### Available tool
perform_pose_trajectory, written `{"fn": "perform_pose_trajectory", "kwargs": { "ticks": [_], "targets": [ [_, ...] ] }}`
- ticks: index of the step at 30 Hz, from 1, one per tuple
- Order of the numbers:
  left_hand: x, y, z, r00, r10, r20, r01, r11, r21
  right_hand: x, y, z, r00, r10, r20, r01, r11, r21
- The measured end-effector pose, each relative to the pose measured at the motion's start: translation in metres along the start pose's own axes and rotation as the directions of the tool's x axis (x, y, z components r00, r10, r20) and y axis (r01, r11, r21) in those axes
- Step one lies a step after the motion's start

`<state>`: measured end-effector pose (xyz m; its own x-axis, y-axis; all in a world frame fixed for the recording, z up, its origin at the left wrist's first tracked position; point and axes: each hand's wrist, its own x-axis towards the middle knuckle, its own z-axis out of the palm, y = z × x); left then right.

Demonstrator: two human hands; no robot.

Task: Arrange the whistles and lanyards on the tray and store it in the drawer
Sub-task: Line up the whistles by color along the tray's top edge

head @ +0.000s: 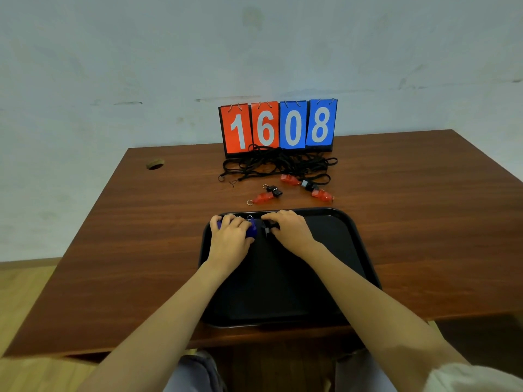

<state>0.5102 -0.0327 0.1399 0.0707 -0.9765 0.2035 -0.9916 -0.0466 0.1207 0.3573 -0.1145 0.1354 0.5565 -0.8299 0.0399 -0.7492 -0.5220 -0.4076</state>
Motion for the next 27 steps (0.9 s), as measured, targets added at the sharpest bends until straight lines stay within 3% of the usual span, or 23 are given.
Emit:
{"fn": "perform_pose_trajectory", "kwargs": {
  "ticks": [16,23,27],
  "targets": [
    [-0.002,0.004,-0.005,0.999,0.007,0.040,-0.007,1.000,-0.005,-0.005,0.000,-0.003,1.000,0.012,0.023,-0.013,0.999,0.035],
    [0.019,0.022,-0.006,0.984,0.106,-0.142,-0.117,0.991,-0.070,0.003,0.015,-0.032,0.982,0.088,-0.165,-0.067,0.989,0.130],
    [0.055,0.038,-0.007,0.993,0.077,-0.095,-0.084,0.994,-0.066,0.021,0.039,-0.059,0.951,0.226,-0.209,-0.208,0.972,0.105]
  ]
}}
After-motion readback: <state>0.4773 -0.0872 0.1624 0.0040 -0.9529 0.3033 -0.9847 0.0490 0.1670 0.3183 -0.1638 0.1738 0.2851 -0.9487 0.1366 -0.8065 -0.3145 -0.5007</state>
